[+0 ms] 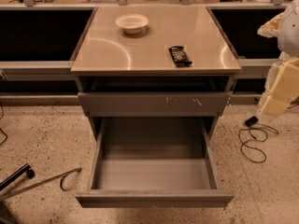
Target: Close middle drawer
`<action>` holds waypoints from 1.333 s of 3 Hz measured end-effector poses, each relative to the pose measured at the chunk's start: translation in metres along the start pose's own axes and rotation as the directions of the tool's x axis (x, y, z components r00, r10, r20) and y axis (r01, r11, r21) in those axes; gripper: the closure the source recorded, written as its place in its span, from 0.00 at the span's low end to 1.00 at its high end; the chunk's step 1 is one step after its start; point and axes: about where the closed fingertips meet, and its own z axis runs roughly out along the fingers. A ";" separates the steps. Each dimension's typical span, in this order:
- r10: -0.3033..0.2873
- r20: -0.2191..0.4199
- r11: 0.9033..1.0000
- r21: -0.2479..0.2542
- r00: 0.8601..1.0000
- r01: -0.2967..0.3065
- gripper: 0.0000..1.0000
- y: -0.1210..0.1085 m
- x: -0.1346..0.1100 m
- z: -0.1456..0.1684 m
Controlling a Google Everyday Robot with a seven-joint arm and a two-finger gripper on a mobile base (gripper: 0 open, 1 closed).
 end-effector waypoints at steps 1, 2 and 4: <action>0.000 0.000 1.000 0.000 1.000 0.000 0.00 0.000 0.000 0.000; 0.016 0.047 1.000 -0.009 0.999 -0.015 0.00 0.010 -0.003 0.016; 0.067 0.214 0.996 -0.077 0.975 -0.051 0.00 0.072 -0.028 0.110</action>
Offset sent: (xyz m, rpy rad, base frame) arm -0.0064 0.0191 -0.0478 0.1344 0.0105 0.0032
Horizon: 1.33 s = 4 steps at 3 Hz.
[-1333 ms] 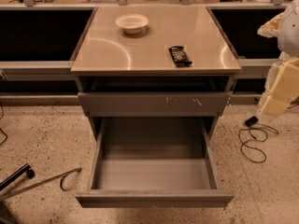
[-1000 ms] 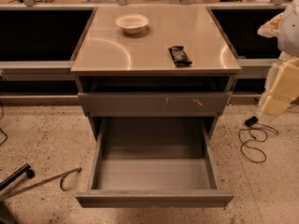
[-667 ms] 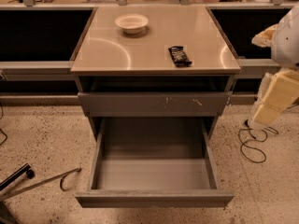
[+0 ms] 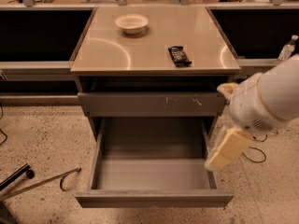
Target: Close middle drawer
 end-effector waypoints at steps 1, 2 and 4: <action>0.043 0.054 0.998 -0.057 0.998 -0.040 0.00 0.038 0.011 0.069; 0.124 0.044 0.980 -0.164 0.991 -0.116 0.00 0.093 0.051 0.136; 0.141 0.064 0.974 -0.190 0.988 -0.127 0.00 0.101 0.061 0.159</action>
Offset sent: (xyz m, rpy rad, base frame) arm -0.0858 0.0385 -0.2535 0.1964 0.3064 -0.0617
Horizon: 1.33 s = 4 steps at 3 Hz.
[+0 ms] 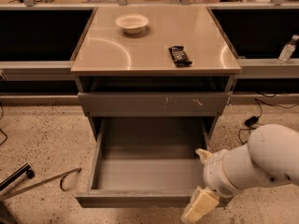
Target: Close middle drawer
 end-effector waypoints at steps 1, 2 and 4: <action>0.034 0.044 0.999 -0.038 0.998 -0.032 0.00 0.003 0.020 0.035; 0.069 0.084 0.995 -0.072 0.994 -0.064 0.00 0.007 0.040 0.065; 0.129 0.128 0.971 -0.217 0.983 -0.100 0.00 0.047 0.065 0.117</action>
Offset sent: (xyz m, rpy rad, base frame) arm -0.0128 -0.0009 -0.1192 0.1803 0.0911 -0.0449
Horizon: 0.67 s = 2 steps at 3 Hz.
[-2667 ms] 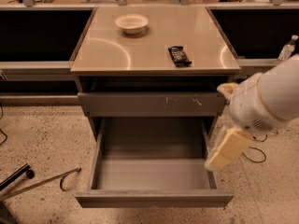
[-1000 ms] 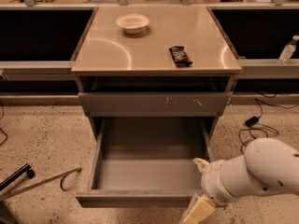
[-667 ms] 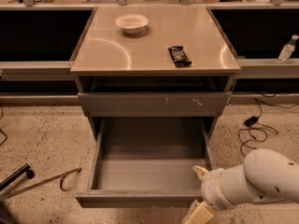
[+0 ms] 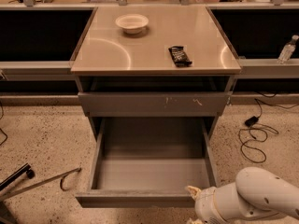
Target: Close middle drawer
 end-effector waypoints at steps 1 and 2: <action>0.000 0.000 1.000 0.000 1.000 0.000 0.00 0.000 0.000 0.000; -0.002 -0.013 1.000 -0.013 1.000 0.002 0.00 -0.001 0.009 0.014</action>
Offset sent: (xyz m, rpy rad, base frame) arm -0.0060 0.0041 -0.0354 -0.0146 0.0270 0.0231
